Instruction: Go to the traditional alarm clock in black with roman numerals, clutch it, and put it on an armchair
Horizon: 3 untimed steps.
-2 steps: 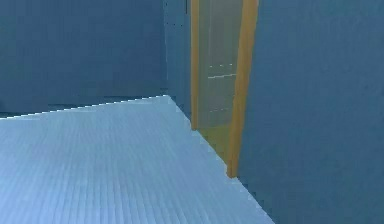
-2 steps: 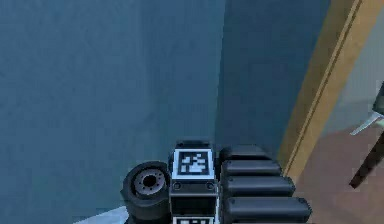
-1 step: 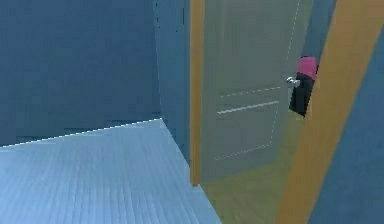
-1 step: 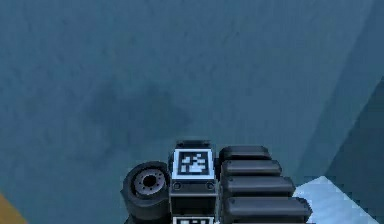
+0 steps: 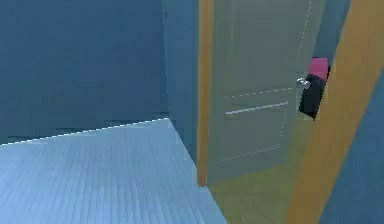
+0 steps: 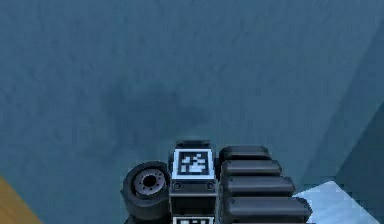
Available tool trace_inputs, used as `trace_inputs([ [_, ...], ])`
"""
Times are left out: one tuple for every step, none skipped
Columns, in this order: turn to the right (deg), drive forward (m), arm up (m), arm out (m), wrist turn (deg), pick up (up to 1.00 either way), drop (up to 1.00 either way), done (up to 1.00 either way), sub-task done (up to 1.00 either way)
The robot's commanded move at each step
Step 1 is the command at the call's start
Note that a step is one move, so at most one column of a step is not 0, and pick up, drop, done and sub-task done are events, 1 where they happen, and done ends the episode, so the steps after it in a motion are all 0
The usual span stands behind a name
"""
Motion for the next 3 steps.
trace_inputs([
  [-15.0, 0.0, 0.0, 0.0, 0.0, 0.0, 0.0, 0.0, 0.0],
  [0.0, 0.6, 0.0, 0.0, 0.0, 0.0, 0.0, 0.0, 0.0],
  [27.0, 0.0, 0.0, 0.0, 0.0, 0.0, 0.0, 0.0, 0.0],
])
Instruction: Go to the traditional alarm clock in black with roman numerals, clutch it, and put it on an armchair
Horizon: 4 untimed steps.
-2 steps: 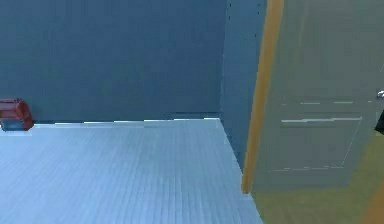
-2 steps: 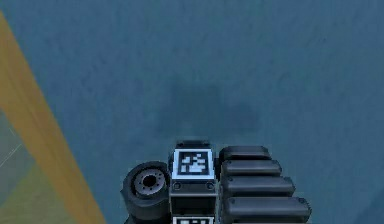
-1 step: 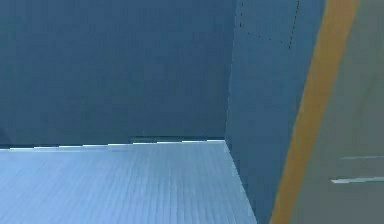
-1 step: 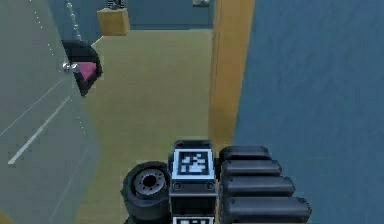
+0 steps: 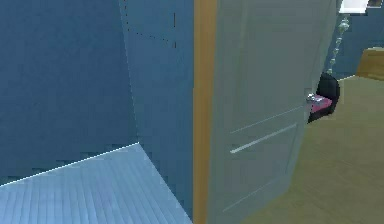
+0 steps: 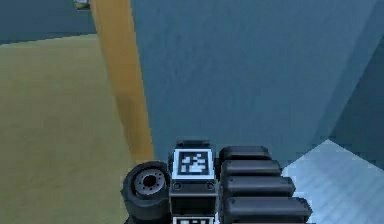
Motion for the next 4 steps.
trace_inputs([
  [0.0, 0.1, 0.0, 0.0, 0.0, 0.0, 0.0, 0.0, 0.0],
  [39.0, 0.0, 0.0, 0.0, 0.0, 0.0, 0.0, 0.0, 0.0],
  [0.0, 0.45, 0.0, 0.0, 0.0, 0.0, 0.0, 0.0, 0.0],
  [30.0, 0.0, 0.0, 0.0, 0.0, 0.0, 0.0, 0.0, 0.0],
])
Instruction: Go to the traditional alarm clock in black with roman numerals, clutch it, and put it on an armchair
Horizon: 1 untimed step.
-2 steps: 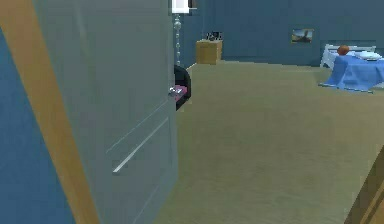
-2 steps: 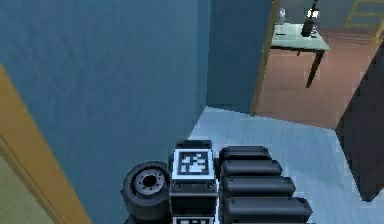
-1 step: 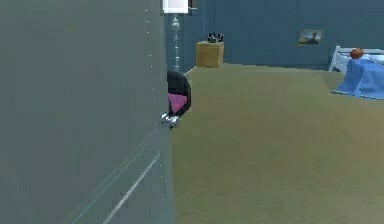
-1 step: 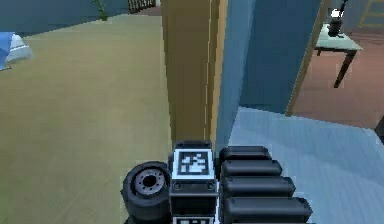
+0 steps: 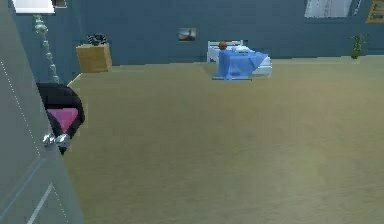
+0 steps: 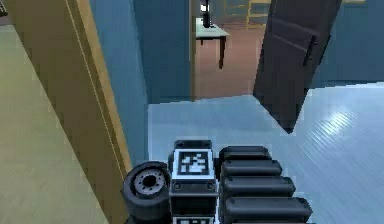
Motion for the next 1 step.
trace_inputs([
  [0.0, 0.75, 0.0, 0.0, 0.0, 0.0, 0.0, 0.0, 0.0],
])
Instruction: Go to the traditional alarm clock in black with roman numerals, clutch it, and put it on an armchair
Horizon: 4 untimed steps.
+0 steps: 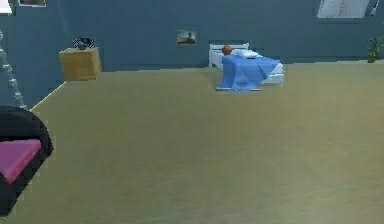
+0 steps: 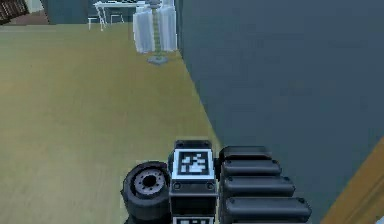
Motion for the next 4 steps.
trace_inputs([
  [-33.0, 0.0, 0.0, 0.0, 0.0, 0.0, 0.0, 0.0, 0.0],
  [0.0, 1.0, 0.0, 0.0, 0.0, 0.0, 0.0, 0.0, 0.0],
  [0.0, 0.9, 0.0, 0.0, 0.0, 0.0, 0.0, 0.0, 0.0],
  [-45.0, 0.0, 0.0, 0.0, 0.0, 0.0, 0.0, 0.0, 0.0],
])
